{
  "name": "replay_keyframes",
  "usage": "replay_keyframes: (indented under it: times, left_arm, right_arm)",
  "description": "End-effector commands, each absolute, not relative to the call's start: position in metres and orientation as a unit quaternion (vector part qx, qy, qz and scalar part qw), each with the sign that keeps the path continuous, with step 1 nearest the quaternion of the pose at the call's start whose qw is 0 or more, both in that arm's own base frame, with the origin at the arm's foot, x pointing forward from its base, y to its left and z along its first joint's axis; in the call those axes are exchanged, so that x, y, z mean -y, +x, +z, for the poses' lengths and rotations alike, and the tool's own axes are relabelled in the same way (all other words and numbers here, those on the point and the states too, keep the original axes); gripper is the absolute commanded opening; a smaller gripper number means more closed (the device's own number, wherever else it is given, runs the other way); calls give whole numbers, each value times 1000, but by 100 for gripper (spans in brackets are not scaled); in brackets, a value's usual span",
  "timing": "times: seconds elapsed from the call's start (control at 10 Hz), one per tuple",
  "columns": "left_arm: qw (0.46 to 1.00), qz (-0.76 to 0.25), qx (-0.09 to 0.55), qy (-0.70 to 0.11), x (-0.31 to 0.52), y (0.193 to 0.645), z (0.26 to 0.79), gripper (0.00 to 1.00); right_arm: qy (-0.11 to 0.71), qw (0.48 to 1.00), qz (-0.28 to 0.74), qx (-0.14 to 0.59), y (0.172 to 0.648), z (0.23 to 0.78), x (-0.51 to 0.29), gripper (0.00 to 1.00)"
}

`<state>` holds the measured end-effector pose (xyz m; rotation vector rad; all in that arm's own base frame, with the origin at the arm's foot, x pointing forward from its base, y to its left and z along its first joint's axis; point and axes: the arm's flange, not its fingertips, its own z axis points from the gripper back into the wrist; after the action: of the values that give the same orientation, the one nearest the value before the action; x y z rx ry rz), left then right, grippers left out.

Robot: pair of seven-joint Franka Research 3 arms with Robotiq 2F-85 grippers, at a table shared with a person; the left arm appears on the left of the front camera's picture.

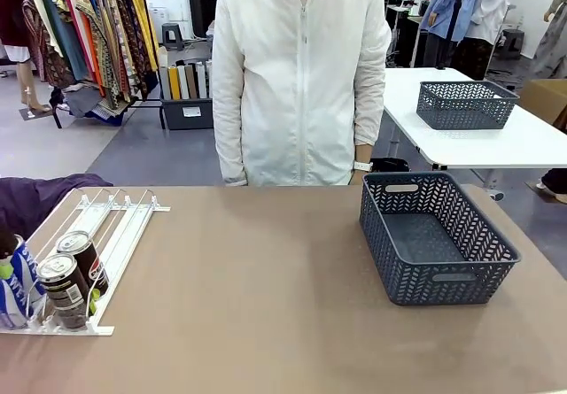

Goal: Retrieve and store the cans from the dispenser.
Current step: Pick up one can from the Automatic Can Dispenser and place it in the middle of the table.

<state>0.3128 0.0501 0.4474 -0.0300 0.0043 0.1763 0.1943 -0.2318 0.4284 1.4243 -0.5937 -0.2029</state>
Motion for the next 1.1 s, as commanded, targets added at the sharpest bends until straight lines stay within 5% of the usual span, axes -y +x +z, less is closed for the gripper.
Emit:
replay_keyframes:
  times: [0.0,1.0]
  left_arm:
    - [994,104,3,-20,-53,323,430,100]
    - [991,131,-22,-14,-68,351,396,100]
  right_arm:
    - [647,704,-87,281,196,432,231,100]
    - [647,704,-87,281,196,432,231,100]
